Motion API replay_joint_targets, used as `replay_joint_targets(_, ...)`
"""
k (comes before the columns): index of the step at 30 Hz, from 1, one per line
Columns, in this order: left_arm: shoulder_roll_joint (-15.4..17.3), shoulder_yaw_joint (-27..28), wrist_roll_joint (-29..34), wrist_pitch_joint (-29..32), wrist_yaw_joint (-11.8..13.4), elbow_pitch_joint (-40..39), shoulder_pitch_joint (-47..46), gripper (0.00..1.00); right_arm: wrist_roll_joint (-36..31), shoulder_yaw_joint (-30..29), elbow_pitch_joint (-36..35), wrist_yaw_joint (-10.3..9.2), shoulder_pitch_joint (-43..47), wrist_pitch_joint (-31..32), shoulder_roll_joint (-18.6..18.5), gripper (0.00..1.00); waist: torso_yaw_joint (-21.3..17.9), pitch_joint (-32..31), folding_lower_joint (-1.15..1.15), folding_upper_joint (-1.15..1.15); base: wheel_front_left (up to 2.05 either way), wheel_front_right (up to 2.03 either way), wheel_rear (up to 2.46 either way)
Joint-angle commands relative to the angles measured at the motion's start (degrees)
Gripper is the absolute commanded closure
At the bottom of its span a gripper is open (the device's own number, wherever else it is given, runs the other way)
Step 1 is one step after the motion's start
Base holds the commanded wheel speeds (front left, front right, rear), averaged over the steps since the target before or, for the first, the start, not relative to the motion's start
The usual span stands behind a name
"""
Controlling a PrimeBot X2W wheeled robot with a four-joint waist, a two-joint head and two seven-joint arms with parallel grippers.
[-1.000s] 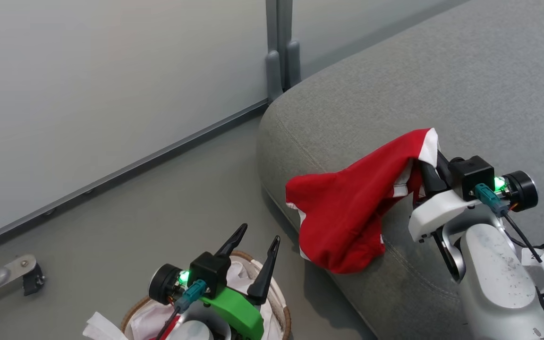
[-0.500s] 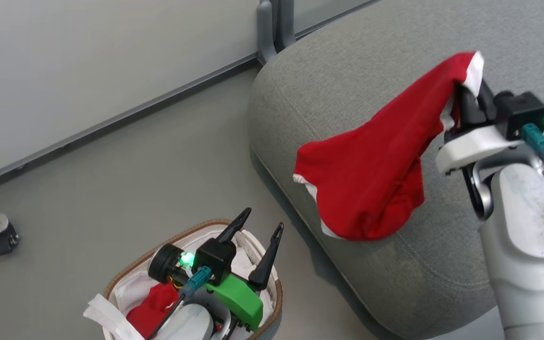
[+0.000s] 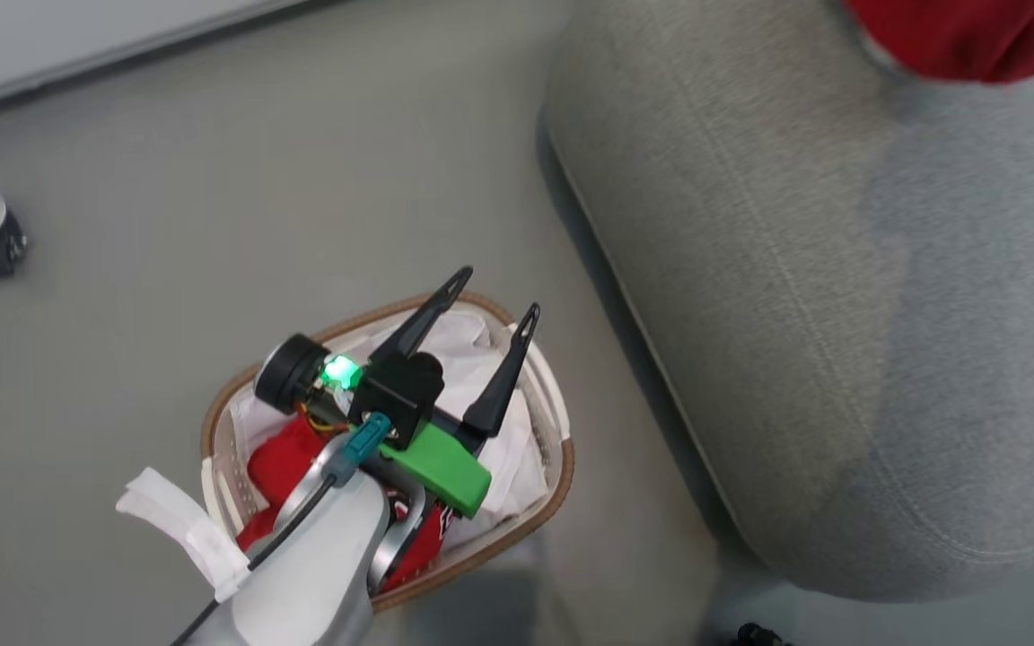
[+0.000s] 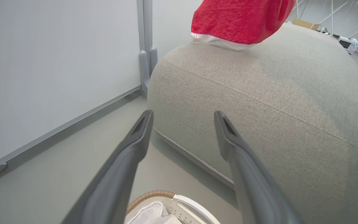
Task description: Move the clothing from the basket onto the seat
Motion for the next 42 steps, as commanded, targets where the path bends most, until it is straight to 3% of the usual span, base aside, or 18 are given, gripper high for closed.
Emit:
replay_joint_targets(1, 0.4, 0.0, 0.8, 0.0, -0.1, -0.3, -1.6, 0.00, -0.6, -0.7, 1.1, -0.08, -0.8, 0.0, -0.4, 1.00, 6.2, 8.5, -0.01, 0.00, 0.00, 0.00, 0.00)
replay_joint_targets(10, 1.1, 0.8, 1.6, 0.0, -0.2, -1.1, -3.8, 0.00, -2.5, -5.9, 7.0, -0.08, 1.8, 0.0, 0.9, 1.00, 7.1, 14.2, -0.01, 0.00, 0.00, 0.00, 0.00)
replay_joint_targets(20, 1.1, 1.0, 2.0, 0.0, -0.2, -0.8, -3.7, 0.00, -4.3, -10.2, 7.7, -0.08, 11.2, 0.0, 4.6, 1.00, 6.1, 14.3, -0.01, 0.00, 0.00, 0.00, 0.00)
replay_joint_targets(21, 1.1, 1.0, 1.9, 0.0, -0.2, -0.8, -3.7, 0.00, -4.4, -10.1, 7.7, -0.08, 12.0, 0.0, 4.6, 0.95, 6.1, 14.1, -0.01, 0.00, 0.00, 0.00, 0.00)
replay_joint_targets(23, 0.8, 1.1, 1.6, 0.0, -0.2, -0.9, -3.6, 0.00, -4.6, -9.9, 7.4, -0.08, 13.7, 0.0, 4.8, 0.65, 6.1, 13.6, -0.01, 0.00, 0.00, 0.00, 0.00)
replay_joint_targets(24, 0.8, 1.2, 1.5, 0.0, -0.2, -0.9, -3.5, 0.00, -4.5, -9.9, 7.1, -0.08, 14.6, 0.0, 5.0, 0.02, 6.0, 13.3, -0.01, 0.00, 0.00, 0.00, 0.00)
replay_joint_targets(33, 0.2, 3.2, 0.8, 0.0, -0.2, -1.3, -1.1, 0.00, -3.9, -9.5, 5.2, -0.08, 21.3, 0.0, 5.6, 0.00, 5.9, 7.9, -0.01, 0.00, 0.00, 0.00, 0.00)
replay_joint_targets(42, -1.5, 7.4, -0.4, 0.0, -0.1, -1.4, 3.1, 0.00, -3.3, -8.3, 4.1, -0.08, 27.7, 0.0, 4.5, 0.00, 8.0, -3.0, -0.01, 0.00, 0.00, 0.00, 0.00)
